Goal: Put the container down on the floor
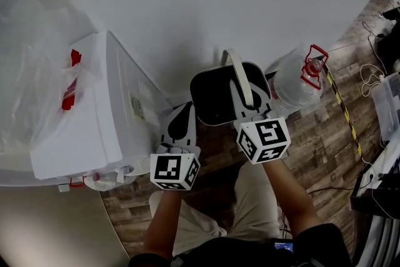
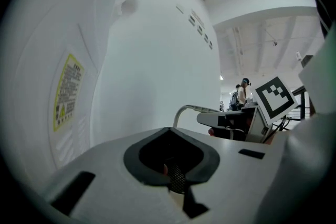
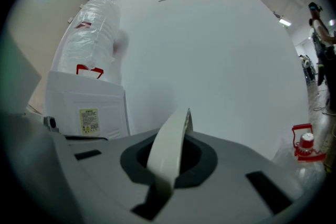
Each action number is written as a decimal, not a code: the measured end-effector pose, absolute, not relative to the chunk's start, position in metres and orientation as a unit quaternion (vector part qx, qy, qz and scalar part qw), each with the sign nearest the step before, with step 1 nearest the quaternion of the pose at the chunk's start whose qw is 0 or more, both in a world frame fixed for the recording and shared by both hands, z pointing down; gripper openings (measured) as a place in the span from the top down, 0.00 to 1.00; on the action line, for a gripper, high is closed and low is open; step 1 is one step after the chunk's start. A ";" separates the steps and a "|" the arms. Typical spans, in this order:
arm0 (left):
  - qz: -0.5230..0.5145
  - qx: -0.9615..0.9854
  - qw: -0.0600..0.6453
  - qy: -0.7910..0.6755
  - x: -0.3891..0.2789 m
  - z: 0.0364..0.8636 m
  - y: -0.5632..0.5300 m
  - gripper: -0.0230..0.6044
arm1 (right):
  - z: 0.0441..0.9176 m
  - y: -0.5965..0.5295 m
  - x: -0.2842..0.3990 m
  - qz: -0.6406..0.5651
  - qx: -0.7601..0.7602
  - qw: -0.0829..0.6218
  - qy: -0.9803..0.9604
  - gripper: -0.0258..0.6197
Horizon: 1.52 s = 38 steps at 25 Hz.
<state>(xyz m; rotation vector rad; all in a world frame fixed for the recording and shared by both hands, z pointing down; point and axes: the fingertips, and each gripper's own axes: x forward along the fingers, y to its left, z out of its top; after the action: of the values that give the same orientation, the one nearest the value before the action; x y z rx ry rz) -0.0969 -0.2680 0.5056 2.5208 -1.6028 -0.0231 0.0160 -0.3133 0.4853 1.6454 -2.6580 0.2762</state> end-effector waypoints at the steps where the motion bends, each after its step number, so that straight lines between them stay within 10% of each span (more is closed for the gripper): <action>1: -0.007 0.842 0.078 -0.534 -0.096 0.514 -0.268 0.94 | 0.494 -0.314 0.017 0.088 0.525 0.002 -0.846 0.92; 38: -0.022 0.846 0.062 -0.529 -0.092 0.639 -0.276 0.94 | 0.615 -0.316 0.015 0.059 0.510 -0.009 -0.858 0.92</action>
<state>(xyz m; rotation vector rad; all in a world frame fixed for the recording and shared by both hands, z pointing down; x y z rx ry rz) -0.0921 -0.2760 0.6386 2.5576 -1.5983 -0.0668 0.0153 -0.3163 0.6148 1.6106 -2.7124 0.1876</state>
